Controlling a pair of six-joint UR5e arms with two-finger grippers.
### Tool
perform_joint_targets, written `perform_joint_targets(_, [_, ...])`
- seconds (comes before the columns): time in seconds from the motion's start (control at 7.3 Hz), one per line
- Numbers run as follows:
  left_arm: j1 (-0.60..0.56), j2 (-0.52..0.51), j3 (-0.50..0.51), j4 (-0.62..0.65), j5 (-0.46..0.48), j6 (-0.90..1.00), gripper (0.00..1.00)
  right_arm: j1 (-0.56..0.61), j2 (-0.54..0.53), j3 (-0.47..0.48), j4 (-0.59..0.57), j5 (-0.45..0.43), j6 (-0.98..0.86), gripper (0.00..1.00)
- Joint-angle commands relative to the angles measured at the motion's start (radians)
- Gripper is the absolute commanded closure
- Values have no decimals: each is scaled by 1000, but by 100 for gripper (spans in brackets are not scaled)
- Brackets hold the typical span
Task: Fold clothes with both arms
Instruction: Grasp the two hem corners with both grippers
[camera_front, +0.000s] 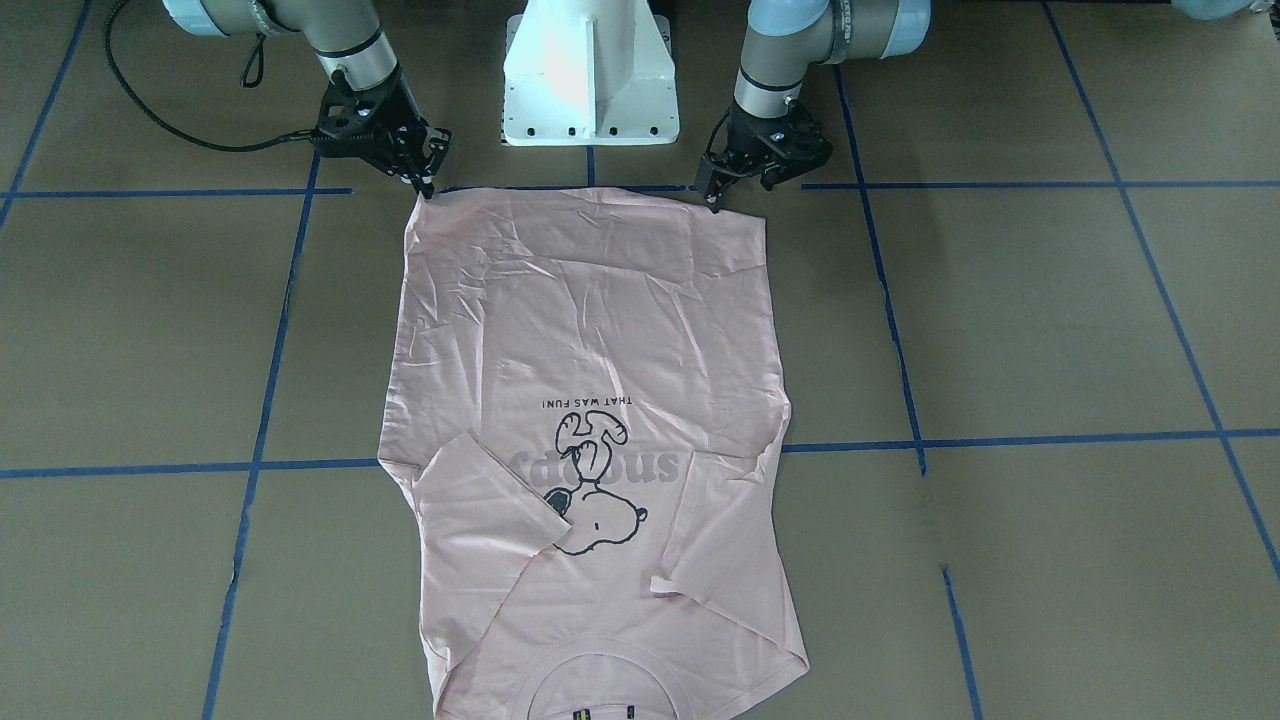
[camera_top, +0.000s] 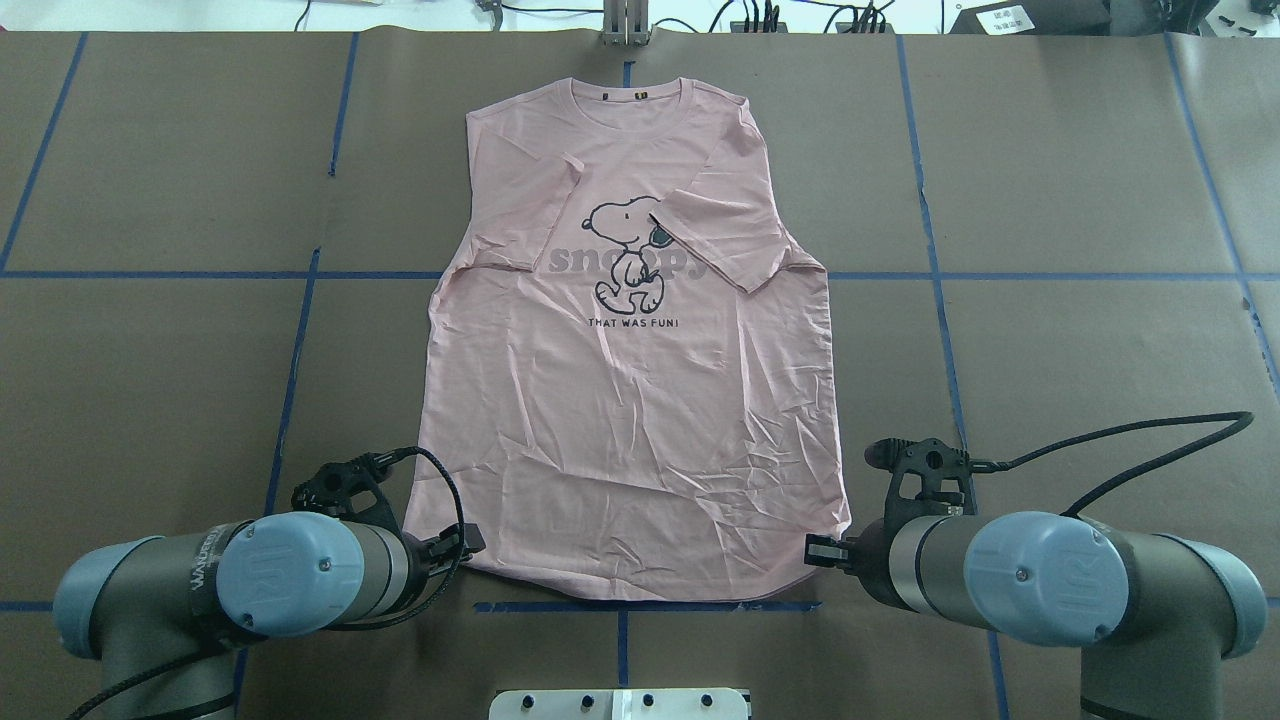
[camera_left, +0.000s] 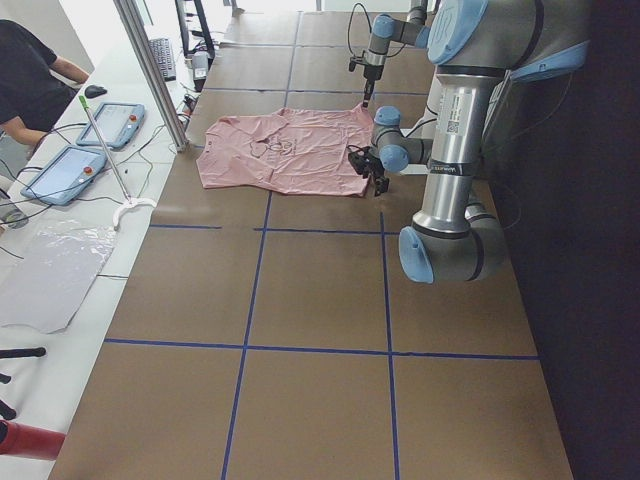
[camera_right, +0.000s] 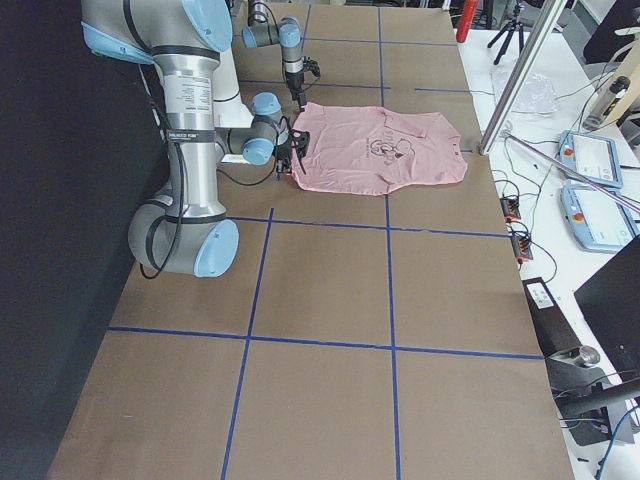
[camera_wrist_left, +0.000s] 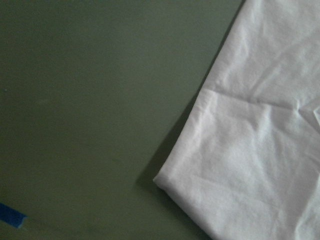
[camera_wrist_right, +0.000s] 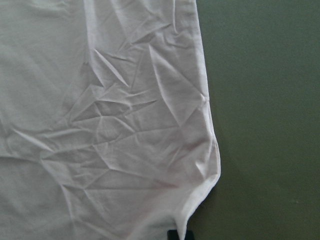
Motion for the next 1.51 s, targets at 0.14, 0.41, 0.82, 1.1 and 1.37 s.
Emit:
perform_joint_targets(0.14, [-18,-38,38,-2,2,1,0,1,0,0,0,0,0,100])
perform_joint_targets(0.41, [-21,-49,56,-2,2,1,2,1,-5,0,0,0,0,100])
perform_joint_targets(0.82, [-24,-49,55,0,2,1,7,1,-3,0,-1,0,0,100])
perform_joint_targets(1.1, [-25,-49,47,1,0,-8,19,2,-3,1,0,0,0,100])
perform_joint_targets(1.37, [-25,-45,45,3,0,-10,47,2,-2,3,0,0,0,100])
